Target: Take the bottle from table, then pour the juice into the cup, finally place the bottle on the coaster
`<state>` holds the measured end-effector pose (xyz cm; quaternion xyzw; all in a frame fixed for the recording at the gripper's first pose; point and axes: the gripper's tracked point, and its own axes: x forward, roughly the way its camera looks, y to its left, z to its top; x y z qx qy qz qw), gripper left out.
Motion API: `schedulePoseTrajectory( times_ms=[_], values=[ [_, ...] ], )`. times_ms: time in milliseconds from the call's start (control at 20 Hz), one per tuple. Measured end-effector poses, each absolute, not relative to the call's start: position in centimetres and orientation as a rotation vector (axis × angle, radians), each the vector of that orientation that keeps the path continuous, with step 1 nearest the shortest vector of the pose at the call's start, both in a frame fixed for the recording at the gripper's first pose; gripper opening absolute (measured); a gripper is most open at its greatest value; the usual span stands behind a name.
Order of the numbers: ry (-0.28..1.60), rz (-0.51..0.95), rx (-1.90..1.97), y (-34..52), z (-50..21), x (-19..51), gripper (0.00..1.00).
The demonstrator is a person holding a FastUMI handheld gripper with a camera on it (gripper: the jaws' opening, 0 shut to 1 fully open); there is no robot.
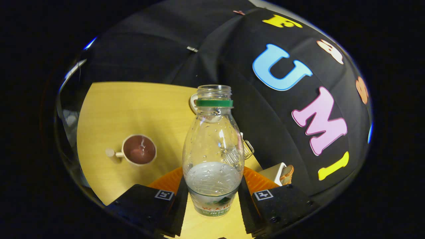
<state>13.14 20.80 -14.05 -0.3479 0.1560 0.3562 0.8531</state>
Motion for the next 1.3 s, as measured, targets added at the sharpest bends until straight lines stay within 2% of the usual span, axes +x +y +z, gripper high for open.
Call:
schedulePoseTrajectory(
  times_ms=[650, 950, 1300],
  values=[
    [0.262, 0.771, -0.216, 18.9, -10.5, 15.8, 0.72],
    [0.217, 0.752, -0.096, 17.9, -11.7, 17.5, 0.72],
    [0.225, 0.649, -0.013, 16.2, -16.4, 22.3, 0.73]
  ],
)
